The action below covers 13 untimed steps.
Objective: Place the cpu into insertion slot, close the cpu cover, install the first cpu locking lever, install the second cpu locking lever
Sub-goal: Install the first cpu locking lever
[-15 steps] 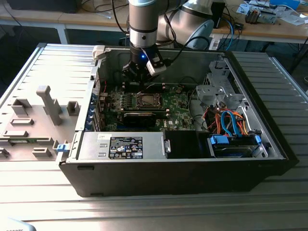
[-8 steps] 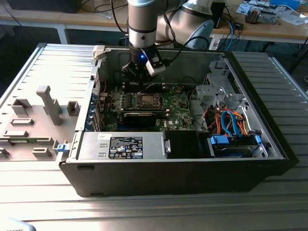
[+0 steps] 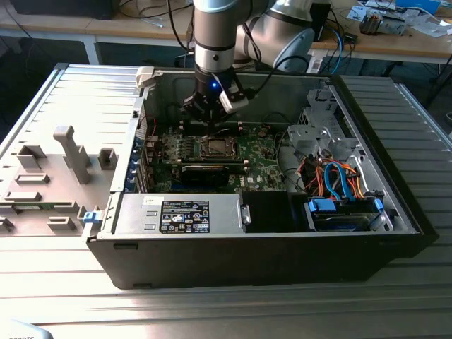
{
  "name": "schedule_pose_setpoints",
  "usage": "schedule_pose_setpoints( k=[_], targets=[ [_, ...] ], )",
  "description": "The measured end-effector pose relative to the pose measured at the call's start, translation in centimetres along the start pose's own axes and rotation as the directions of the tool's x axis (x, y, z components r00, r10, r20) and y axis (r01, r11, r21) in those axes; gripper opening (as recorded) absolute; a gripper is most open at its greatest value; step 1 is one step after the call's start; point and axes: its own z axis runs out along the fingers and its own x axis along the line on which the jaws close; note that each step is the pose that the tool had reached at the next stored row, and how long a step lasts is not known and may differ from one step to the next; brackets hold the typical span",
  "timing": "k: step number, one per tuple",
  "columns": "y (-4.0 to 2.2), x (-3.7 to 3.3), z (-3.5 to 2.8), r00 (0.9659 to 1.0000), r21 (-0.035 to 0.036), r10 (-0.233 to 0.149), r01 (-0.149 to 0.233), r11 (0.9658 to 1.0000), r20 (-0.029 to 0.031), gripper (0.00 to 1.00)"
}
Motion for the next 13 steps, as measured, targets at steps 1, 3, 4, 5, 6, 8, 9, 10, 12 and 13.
schedule_pose_setpoints(
  k=[1, 3, 4, 5, 6, 8, 9, 10, 12, 13],
  targets=[
    [0.00, -0.17, 0.08, 1.0000, 0.0000, 0.000, 0.000, 1.0000, -0.0003, 0.11],
    [-0.02, -0.53, 0.24, 1.0000, 0.0001, 0.000, 0.000, 1.0000, -0.0007, 0.11],
    [-0.02, -0.73, 0.33, 1.0000, 0.0000, -0.001, 0.001, 1.0000, -0.0007, 0.11],
    [-0.02, -0.90, 0.40, 1.0000, 0.0000, -0.001, 0.001, 1.0000, -0.0008, 0.11],
    [-0.03, -1.10, 0.49, 1.0000, 0.0000, -0.001, 0.001, 1.0000, -0.0009, 0.11],
    [-0.04, -1.40, 0.60, 1.0000, 0.0000, -0.001, 0.001, 1.0000, -0.0010, 0.11],
    [-0.04, -1.55, 0.67, 1.0000, 0.0000, -0.001, 0.001, 1.0000, -0.0010, 0.11],
    [-0.04, -1.69, 0.72, 1.0000, 0.0000, -0.001, 0.001, 1.0000, -0.0011, 0.11],
    [-0.06, -1.98, 0.81, 1.0000, 0.0004, -0.001, 0.001, 1.0000, -0.0016, 0.11],
    [-0.06, -2.06, 0.83, 1.0000, 0.0004, -0.001, 0.001, 1.0000, -0.0014, 0.11]
  ],
)
